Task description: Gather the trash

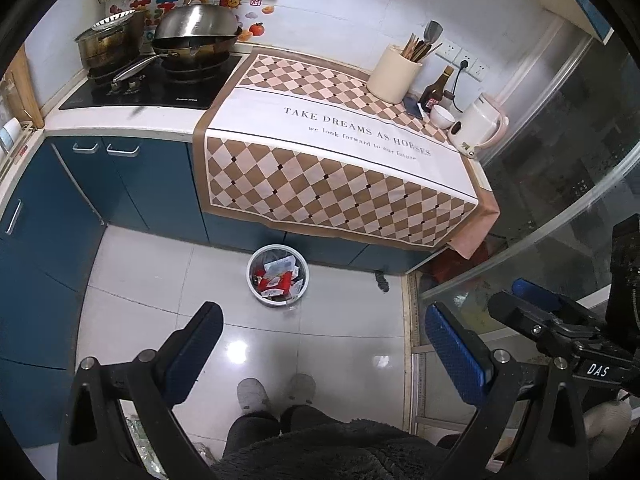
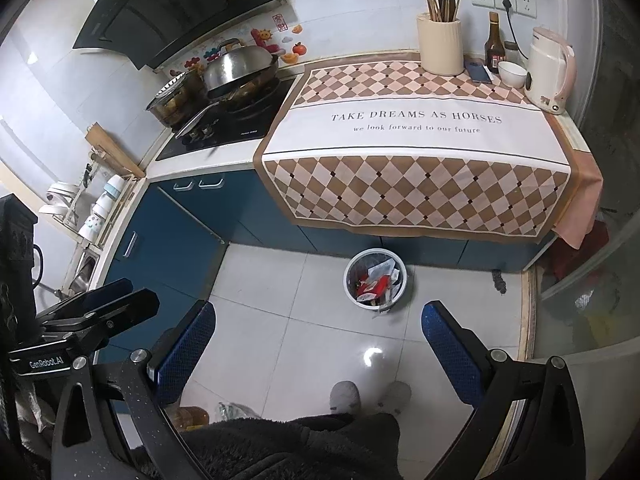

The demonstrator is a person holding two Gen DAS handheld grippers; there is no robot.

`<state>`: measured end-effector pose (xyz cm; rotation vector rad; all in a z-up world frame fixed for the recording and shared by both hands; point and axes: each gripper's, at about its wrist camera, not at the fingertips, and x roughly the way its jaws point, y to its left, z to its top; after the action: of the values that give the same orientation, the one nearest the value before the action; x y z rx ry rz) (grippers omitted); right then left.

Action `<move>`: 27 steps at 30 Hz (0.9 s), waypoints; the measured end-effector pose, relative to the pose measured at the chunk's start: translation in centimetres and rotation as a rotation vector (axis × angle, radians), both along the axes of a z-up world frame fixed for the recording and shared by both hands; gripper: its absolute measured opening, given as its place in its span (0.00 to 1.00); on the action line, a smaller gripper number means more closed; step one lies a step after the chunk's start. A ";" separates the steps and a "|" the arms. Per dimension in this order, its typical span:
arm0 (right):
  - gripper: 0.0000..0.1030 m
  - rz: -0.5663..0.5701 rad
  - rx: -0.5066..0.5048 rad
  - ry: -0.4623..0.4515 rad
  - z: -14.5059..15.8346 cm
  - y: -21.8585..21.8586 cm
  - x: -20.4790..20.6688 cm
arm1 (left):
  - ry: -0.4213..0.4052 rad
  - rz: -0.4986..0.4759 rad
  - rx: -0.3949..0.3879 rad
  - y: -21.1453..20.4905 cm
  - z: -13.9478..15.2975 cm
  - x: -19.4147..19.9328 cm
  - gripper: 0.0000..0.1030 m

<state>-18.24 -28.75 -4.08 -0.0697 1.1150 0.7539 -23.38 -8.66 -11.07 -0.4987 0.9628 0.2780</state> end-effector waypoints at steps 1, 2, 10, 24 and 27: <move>1.00 0.001 0.001 0.001 0.0 0.0 0.0 | -0.001 -0.001 -0.001 -0.1 0.0 0.0 1.00; 1.00 0.005 0.000 0.000 0.0 -0.1 0.1 | -0.003 -0.001 0.000 -0.1 0.1 0.0 1.00; 1.00 0.004 0.005 0.006 -0.1 -0.2 0.0 | -0.001 -0.004 -0.011 -0.5 -0.1 -0.2 1.00; 1.00 -0.011 0.008 0.038 -1.1 -0.5 -1.4 | 0.023 -0.038 -0.022 -1.0 -0.6 -0.2 1.00; 1.00 -0.012 0.008 0.045 -1.3 -0.5 -1.5 | 0.026 -0.041 -0.020 -1.1 -0.6 -0.3 1.00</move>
<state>-19.77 -29.22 -5.41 -0.0396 1.1539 0.7528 -23.65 -9.79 -11.69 -0.4939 1.0008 0.2392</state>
